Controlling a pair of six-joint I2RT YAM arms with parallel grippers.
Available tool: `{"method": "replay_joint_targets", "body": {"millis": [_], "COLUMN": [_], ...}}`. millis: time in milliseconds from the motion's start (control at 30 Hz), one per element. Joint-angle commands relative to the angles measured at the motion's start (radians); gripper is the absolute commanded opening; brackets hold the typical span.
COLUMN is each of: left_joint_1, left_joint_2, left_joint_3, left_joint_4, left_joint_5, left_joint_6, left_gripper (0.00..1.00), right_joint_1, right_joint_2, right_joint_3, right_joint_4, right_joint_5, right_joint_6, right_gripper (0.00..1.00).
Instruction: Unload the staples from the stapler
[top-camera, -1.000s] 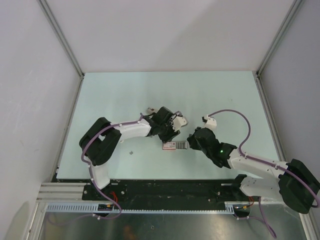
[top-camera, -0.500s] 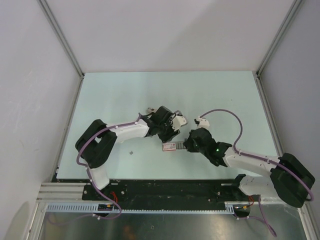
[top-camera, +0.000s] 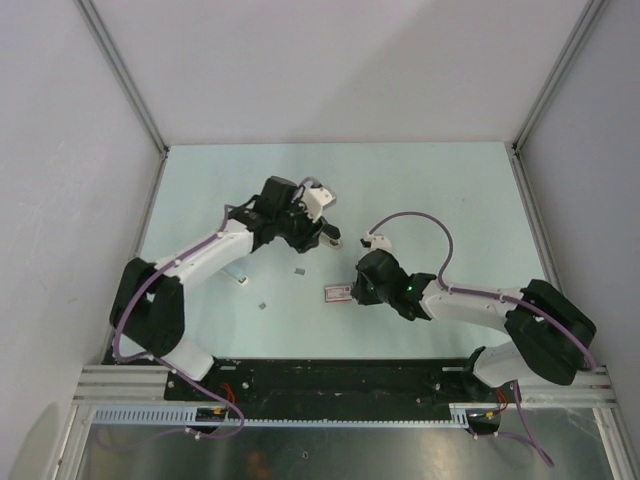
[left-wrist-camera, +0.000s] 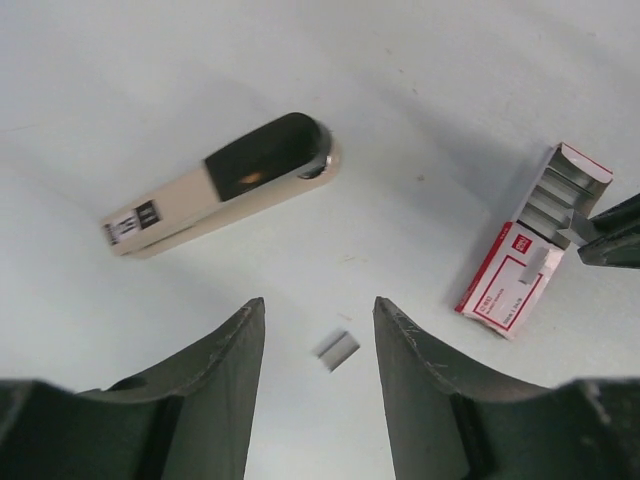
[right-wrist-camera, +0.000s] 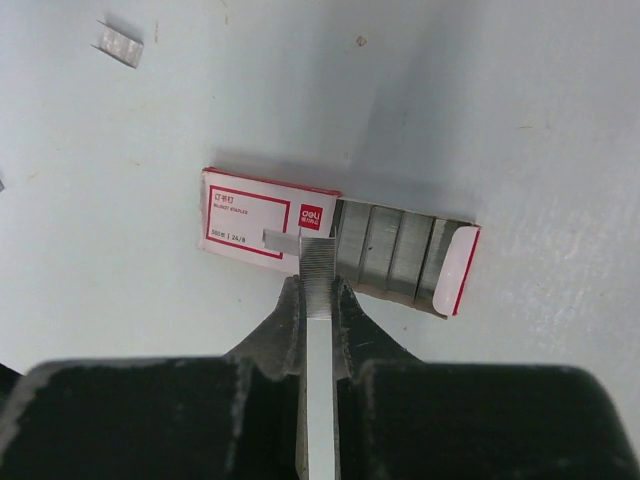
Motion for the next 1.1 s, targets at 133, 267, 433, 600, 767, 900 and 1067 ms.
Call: {"method": "replay_joint_targets", "body": {"millis": [133, 267, 433, 600, 767, 900, 1067], "left_joint_1": [0.047, 0.054, 0.059, 0.061, 0.061, 0.061, 0.061], "left_joint_2": [-0.180, -0.208, -0.218, -0.224, -0.227, -0.229, -0.233], "left_joint_3": [-0.053, -0.074, -0.089, -0.095, -0.100, -0.106, -0.109], "left_joint_4": [-0.043, -0.047, -0.048, -0.047, -0.047, -0.048, -0.047], "left_joint_5": [0.032, 0.037, 0.049, 0.058, 0.062, 0.064, 0.066], "left_joint_6": [0.021, 0.022, 0.021, 0.017, 0.018, 0.017, 0.018], "left_gripper": [0.54, 0.54, 0.54, 0.54, 0.54, 0.54, 0.54], "right_joint_1": [0.012, 0.014, 0.015, 0.016, 0.015, 0.013, 0.009], "right_joint_2": [0.074, 0.086, 0.093, 0.099, 0.116, 0.125, 0.125], "right_joint_3": [0.087, 0.102, 0.113, 0.114, 0.128, 0.133, 0.134], "right_joint_4": [-0.075, -0.098, -0.124, -0.129, -0.137, -0.143, -0.150], "right_joint_5": [-0.019, -0.016, -0.007, -0.002, 0.001, 0.005, 0.015], "right_joint_6": [0.016, 0.020, 0.027, 0.030, 0.028, 0.027, 0.030], "right_gripper": [0.00, 0.00, 0.00, 0.00, 0.01, 0.02, 0.04]}}
